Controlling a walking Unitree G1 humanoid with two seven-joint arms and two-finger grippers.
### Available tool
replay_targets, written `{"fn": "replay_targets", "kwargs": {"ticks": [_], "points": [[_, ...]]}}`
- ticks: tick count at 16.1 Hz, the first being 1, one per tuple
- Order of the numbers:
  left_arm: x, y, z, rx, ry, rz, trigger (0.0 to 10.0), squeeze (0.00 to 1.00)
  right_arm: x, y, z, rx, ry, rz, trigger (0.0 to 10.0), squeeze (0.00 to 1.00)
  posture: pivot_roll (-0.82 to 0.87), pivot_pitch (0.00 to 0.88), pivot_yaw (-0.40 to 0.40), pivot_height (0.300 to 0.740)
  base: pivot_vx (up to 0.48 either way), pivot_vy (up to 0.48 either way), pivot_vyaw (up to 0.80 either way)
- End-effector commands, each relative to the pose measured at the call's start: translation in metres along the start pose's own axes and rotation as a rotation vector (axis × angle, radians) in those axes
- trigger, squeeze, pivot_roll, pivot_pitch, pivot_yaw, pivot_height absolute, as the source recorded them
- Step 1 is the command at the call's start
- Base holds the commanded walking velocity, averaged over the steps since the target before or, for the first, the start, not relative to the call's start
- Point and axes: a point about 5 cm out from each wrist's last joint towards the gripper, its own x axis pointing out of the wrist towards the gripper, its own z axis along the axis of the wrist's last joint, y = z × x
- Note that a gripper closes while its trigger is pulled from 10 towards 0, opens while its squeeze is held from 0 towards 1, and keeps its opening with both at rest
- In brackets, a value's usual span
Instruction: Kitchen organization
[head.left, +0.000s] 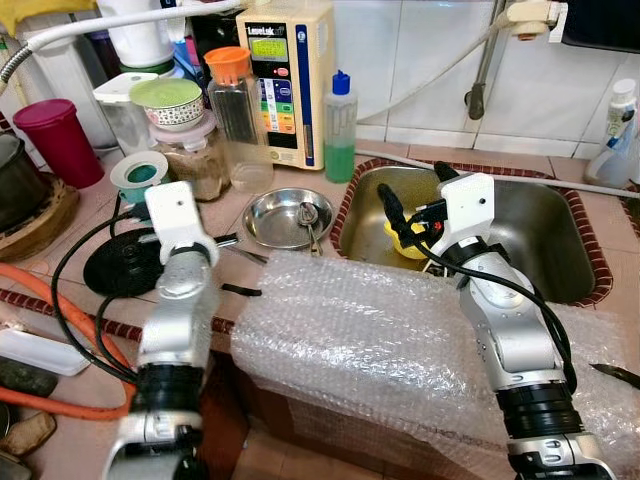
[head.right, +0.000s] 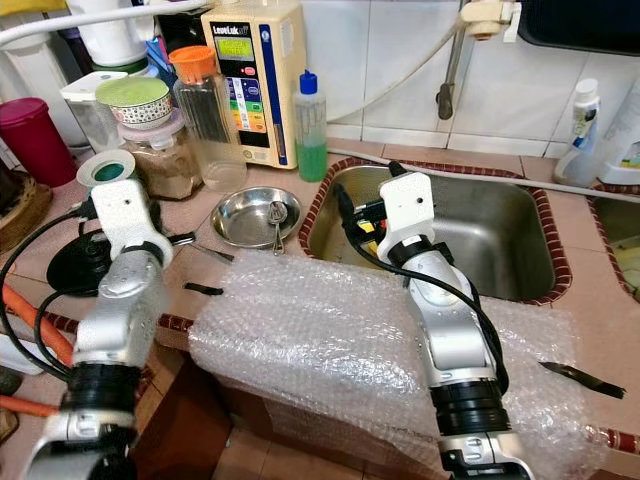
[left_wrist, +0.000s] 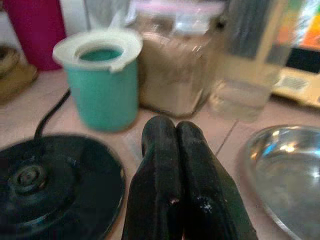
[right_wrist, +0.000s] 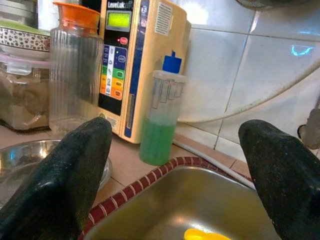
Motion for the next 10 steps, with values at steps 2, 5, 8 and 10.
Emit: {"fn": "replay_targets", "kwargs": {"ticks": [2, 5, 8, 10], "points": [[0.007, 0.004, 0.002, -0.021, 0.034, 0.028, 10.0, 0.0, 0.001, 0.005, 0.007, -0.001, -0.024, 0.017, 10.0, 0.0, 0.03, 0.0, 0.078, 0.74, 0.0, 0.0, 0.0], [0.014, 0.006, -0.005, -0.083, 0.118, 0.051, 10.0, 0.0, -0.001, 0.008, 0.006, 0.003, -0.02, 0.035, 10.0, 0.0, 0.03, 0.0, 0.08, 0.74, 0.0, 0.0, 0.0], [0.026, -0.002, -0.008, -0.134, 0.2, 0.042, 10.0, 0.0, -0.007, 0.033, 0.021, 0.104, -0.047, 0.281, 10.0, 0.0, 0.01, 0.0, 0.077, 0.74, 0.0, 0.0, 0.0], [0.032, -0.006, -0.008, -0.161, 0.243, 0.037, 10.0, 0.0, -0.019, 0.057, 0.03, 0.077, -0.04, 0.503, 10.0, 0.0, 0.0, 0.0, 0.078, 0.74, 0.0, 0.0, 0.0]]}}
